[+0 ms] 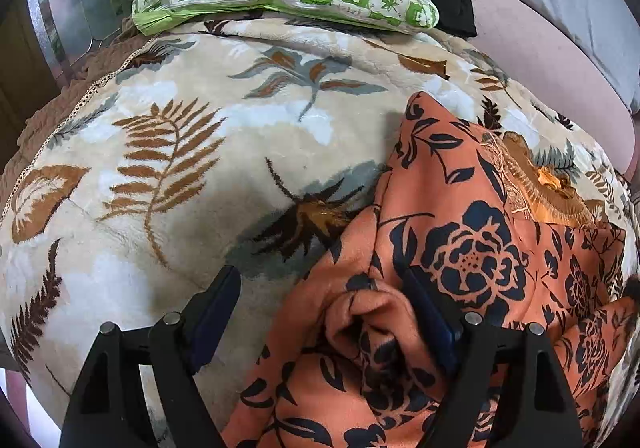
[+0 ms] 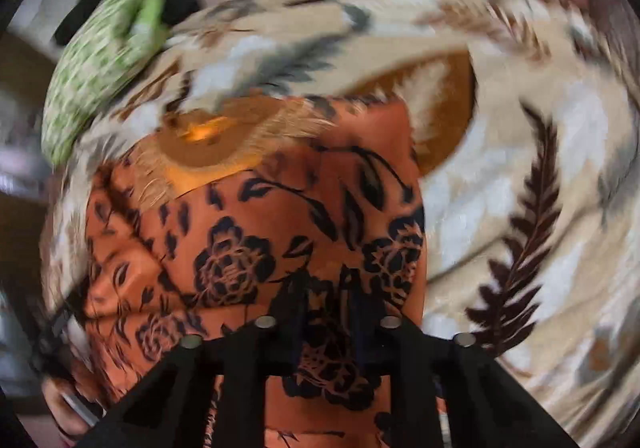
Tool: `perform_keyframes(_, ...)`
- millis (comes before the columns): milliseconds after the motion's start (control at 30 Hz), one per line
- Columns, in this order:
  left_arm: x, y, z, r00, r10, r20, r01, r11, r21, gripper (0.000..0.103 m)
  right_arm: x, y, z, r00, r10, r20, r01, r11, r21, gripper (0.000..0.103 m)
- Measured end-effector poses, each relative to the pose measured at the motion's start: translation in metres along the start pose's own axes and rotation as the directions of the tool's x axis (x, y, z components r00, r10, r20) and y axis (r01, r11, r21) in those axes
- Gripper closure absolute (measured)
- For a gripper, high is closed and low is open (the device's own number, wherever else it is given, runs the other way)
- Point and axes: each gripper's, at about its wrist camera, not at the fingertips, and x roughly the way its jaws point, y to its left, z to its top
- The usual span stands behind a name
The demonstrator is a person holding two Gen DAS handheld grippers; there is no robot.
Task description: Fold small clothes
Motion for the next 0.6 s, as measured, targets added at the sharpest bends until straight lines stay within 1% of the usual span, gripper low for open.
perform_keyframes(33, 0.000, 0.000, 0.000, 1.000, 0.000, -0.001, 0.000, 1.000, -0.003, 0.018, -0.008, 0.005, 0.001, 1.000, 0.007, 0.017, -0.007, 1.000, -0.016, 0.090)
perform_keyframes(100, -0.002, 0.003, 0.001, 1.000, -0.002, 0.003, 0.002, 1.000, -0.017, 0.018, -0.037, 0.023, 0.006, 0.996, 0.033, 0.088, -0.027, 0.998, -0.062, 0.090)
perform_keyframes(167, -0.011, 0.007, 0.003, 0.999, -0.018, 0.046, 0.020, 0.999, -0.049, 0.018, -0.063, 0.037, 0.016, 0.984, 0.049, 0.169, -0.034, 0.996, -0.088, 0.090)
perform_keyframes(200, -0.017, 0.009, 0.004, 0.997, -0.023, 0.075, 0.027, 0.998, -0.060, 0.018, -0.082, 0.044, 0.024, 0.967, 0.090, 0.237, -0.069, 0.993, -0.095, 0.090)
perform_keyframes(233, -0.023, 0.010, 0.005, 0.994, -0.021, 0.106, 0.028, 0.997, -0.069, 0.018, -0.103, 0.050, 0.030, 0.935, 0.153, 0.320, -0.124, 0.986, -0.110, 0.090)
perform_keyframes(300, -0.033, 0.012, 0.007, 0.987, -0.015, 0.162, 0.030, 0.995, -0.091, 0.018, -0.129, 0.058, 0.038, 0.862, 0.236, 0.449, -0.198, 0.972, -0.131, 0.090)
perform_keyframes(333, -0.036, 0.013, 0.007, 0.984, -0.015, 0.178, 0.034, 0.994, -0.102, 0.018, -0.142, 0.058, 0.038, 0.811, 0.280, 0.514, -0.235, 0.960, -0.152, 0.090)
perform_keyframes(367, -0.039, 0.015, 0.007, 0.980, -0.021, 0.198, 0.045, 0.992, -0.118, 0.018, -0.156, 0.053, 0.032, 0.706, 0.347, 0.618, -0.282, 0.937, -0.204, 0.090)
perform_keyframes(400, -0.041, 0.016, 0.006, 0.978, -0.030, 0.208, 0.058, 0.990, -0.127, 0.018, -0.162, 0.049, 0.027, 0.627, 0.382, 0.679, -0.303, 0.922, -0.239, 0.090)
perform_keyframes(433, -0.040, 0.015, 0.007, 0.978, -0.038, 0.205, 0.064, 0.991, -0.121, 0.018, -0.161, 0.039, 0.016, 0.537, 0.400, 0.743, -0.306, 0.913, -0.271, 0.090)
perform_keyframes(467, -0.038, 0.013, 0.006, 0.981, -0.037, 0.193, 0.059, 0.992, -0.111, 0.018, -0.151, 0.027, 0.009, 0.509, 0.385, 0.770, -0.292, 0.919, -0.266, 0.090)
perform_keyframes(500, -0.033, 0.010, 0.006, 0.985, -0.030, 0.170, 0.046, 0.994, -0.096, 0.018, -0.137, 0.016, 0.005, 0.528, 0.373, 0.763, -0.298, 0.923, -0.245, 0.090)
perform_keyframes(533, -0.031, 0.009, 0.004, 0.987, -0.028, 0.157, 0.042, 0.995, -0.090, 0.018, -0.108, -0.006, 0.004, 0.610, 0.351, 0.710, -0.322, 0.929, -0.183, 0.090)
perform_keyframes(567, -0.027, 0.007, 0.003, 0.990, -0.034, 0.140, 0.047, 0.995, -0.088, 0.018, -0.088, -0.020, 0.003, 0.678, 0.315, 0.665, -0.321, 0.940, -0.119, 0.090)
perform_keyframes(600, -0.027, 0.008, 0.002, 0.990, -0.040, 0.136, 0.052, 0.995, -0.089, 0.018, -0.062, -0.045, -0.005, 0.762, 0.282, 0.583, -0.335, 0.942, -0.019, 0.090)
